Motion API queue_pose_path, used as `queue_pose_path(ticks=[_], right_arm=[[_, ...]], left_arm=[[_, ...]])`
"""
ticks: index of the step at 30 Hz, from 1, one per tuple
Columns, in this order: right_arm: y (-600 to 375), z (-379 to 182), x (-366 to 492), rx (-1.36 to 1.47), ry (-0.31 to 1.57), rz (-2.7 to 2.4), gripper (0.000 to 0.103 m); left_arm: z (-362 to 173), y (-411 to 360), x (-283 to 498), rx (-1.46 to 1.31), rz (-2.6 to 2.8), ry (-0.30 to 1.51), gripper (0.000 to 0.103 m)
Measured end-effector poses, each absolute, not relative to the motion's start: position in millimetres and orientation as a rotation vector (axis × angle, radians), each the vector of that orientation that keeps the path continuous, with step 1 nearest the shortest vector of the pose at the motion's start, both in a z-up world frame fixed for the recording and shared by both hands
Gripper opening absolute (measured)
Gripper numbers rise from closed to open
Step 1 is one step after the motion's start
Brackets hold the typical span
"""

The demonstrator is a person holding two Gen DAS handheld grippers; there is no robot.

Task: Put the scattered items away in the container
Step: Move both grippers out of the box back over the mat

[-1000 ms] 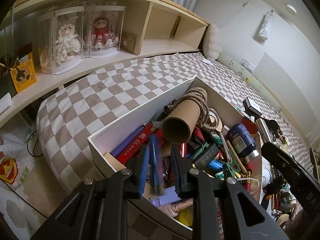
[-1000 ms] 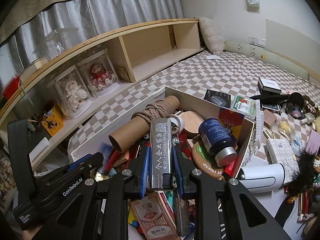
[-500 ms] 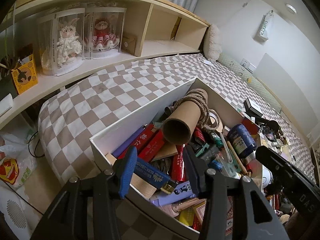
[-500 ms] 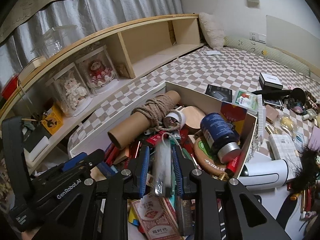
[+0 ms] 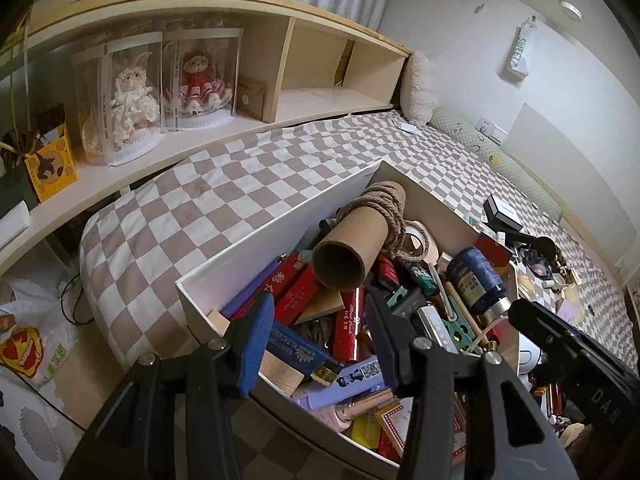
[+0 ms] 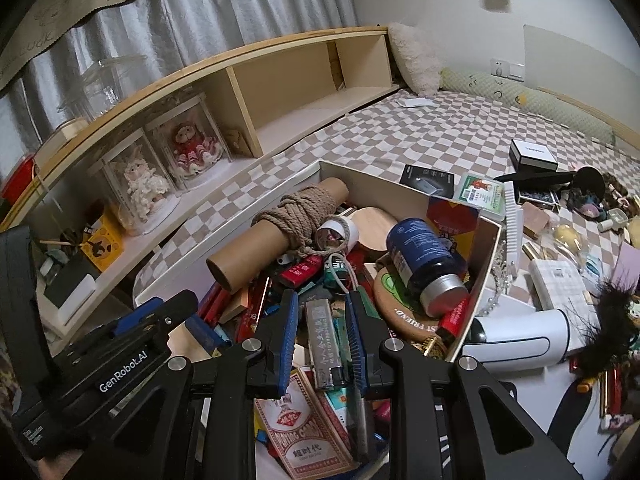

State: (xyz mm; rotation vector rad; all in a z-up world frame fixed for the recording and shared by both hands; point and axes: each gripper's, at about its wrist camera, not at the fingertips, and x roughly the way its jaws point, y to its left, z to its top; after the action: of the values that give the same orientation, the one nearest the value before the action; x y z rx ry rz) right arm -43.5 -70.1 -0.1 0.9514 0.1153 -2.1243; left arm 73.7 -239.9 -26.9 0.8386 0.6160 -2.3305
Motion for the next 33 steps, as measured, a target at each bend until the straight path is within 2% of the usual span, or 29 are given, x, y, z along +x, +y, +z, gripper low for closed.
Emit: queue_pose_path(ticks=[3, 6, 7, 9, 10, 11, 15, 16, 19, 33], right_arm=[[-64, 3, -44, 0.940, 0.107, -2.143, 0.024], [-58, 5, -46, 0.929, 0.092, -2.159, 0.024], [-57, 6, -46, 0.928, 0.091, -2.165, 0.025], [-53, 6, -47, 0.924, 0.093, -2.192, 0.056], [-50, 6, -46, 0.911, 0.088, -2.216, 0.088], [-47, 7, -45, 0.898, 0.083, -2.241, 0.094], [-38, 5, -49, 0.902, 0.064, -2.275, 0.097], [-35, 4, -51, 0.924, 0.045, -2.265, 0.103], [-27, 0, -58, 0.957, 0.000, -2.260, 0.103], [7, 4, -62, 0.970, -0.029, -2.325, 0.103]], left_arm=[[-23, -237, 74, 0.832, -2.337, 0.600, 0.050], [-19, -232, 74, 0.816, -2.345, 0.576, 0.067], [-18, -231, 75, 0.810, -2.347, 0.564, 0.070], [-16, -228, 74, 0.802, -2.347, 0.547, 0.077], [-15, -227, 74, 0.799, -2.348, 0.543, 0.083], [-14, -226, 75, 0.794, -2.349, 0.539, 0.085], [-12, -222, 75, 0.793, -2.348, 0.516, 0.097], [-11, -222, 75, 0.794, -2.348, 0.511, 0.099], [-10, -219, 74, 0.795, -2.347, 0.493, 0.102], [-4, -191, 64, 0.822, -2.414, 0.388, 0.102]])
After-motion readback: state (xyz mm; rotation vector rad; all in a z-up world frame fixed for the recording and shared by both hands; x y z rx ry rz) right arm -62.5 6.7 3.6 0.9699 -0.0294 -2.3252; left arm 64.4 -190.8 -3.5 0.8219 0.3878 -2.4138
